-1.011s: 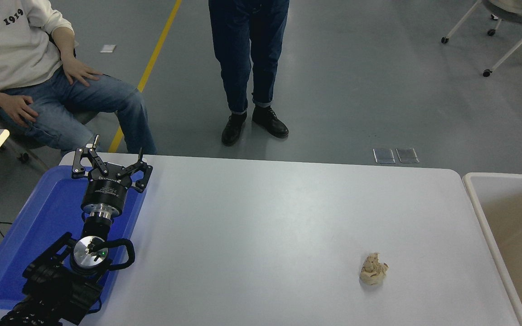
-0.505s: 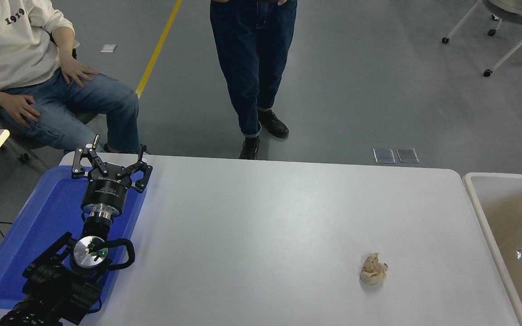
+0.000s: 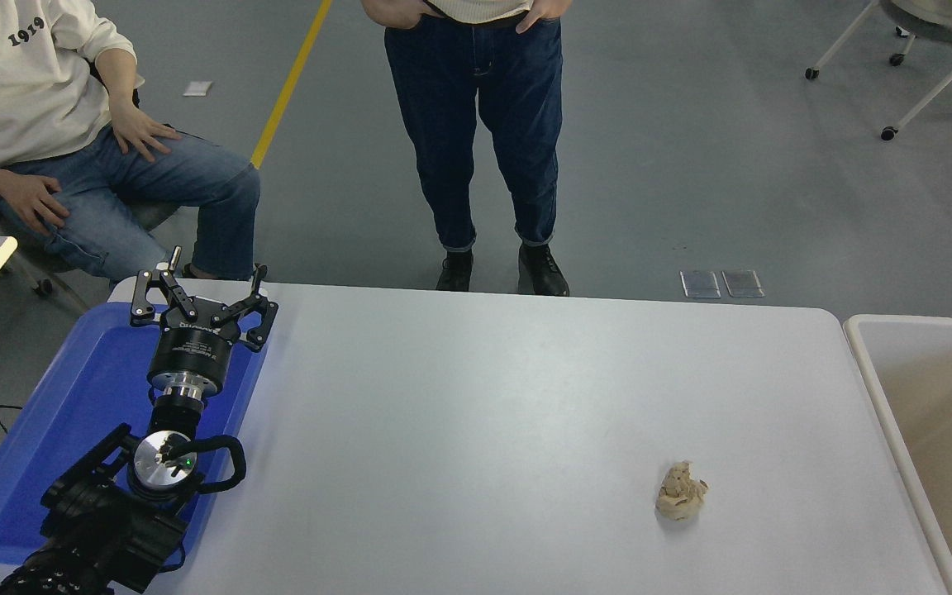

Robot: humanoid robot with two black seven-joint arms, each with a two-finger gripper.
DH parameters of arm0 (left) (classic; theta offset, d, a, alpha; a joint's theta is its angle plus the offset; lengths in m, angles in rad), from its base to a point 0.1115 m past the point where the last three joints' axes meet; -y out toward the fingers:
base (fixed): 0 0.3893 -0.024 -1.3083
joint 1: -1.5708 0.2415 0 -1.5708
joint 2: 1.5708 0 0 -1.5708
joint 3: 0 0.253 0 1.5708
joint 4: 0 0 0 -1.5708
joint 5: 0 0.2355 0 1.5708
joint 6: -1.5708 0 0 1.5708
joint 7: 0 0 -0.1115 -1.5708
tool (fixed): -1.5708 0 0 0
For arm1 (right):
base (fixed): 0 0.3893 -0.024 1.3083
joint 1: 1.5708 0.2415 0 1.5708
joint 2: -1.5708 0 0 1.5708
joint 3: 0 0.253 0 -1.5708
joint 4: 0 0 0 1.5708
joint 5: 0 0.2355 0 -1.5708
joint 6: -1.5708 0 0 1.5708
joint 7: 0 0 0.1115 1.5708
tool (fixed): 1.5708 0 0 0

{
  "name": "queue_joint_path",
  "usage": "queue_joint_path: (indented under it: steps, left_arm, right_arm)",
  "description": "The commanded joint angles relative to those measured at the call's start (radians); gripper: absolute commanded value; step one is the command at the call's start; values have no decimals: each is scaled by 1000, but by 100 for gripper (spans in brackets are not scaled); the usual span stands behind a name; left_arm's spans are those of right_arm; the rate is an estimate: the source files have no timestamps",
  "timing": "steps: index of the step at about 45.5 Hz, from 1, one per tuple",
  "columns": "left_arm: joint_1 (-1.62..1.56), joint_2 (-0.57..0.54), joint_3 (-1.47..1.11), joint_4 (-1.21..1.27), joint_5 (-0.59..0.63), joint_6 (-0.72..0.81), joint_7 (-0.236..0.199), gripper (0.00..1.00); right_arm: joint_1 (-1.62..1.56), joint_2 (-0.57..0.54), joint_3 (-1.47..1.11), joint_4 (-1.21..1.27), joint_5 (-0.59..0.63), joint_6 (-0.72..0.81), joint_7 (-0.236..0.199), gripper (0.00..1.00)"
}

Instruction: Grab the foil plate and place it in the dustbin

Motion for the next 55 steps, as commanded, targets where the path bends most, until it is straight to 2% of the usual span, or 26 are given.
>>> queue_joint_path:
  steps: [1, 9, 20, 26, 41, 49, 55]
  left_arm:
    - [0, 0, -1, 0, 0, 0, 0, 100]
    - [0, 0, 1, 0, 0, 0, 0, 100]
    - [0, 0, 1, 0, 0, 0, 1, 100]
    - [0, 0, 1, 0, 0, 0, 2, 100]
    - [-2, 0, 1, 0, 1, 0, 3, 100]
    - [-2, 0, 2, -2, 1, 0, 3, 100]
    - [-2, 0, 1, -2, 1, 0, 2, 100]
  right_arm:
    - [39, -45, -5, 88, -4, 6, -2, 96]
    - [85, -203, -29, 357, -17, 10, -2, 99]
    - [247, -288, -228, 618, -12, 65, -3, 100]
    - [419, -317, -422, 753, 2, 190, -5, 100]
    - [862, -314, -676, 794, 2, 629, -3, 100]
    - [1117, -271, -830, 828, 2, 870, -3, 100]
    - [1226, -208, -894, 865, -3, 965, -3, 100]
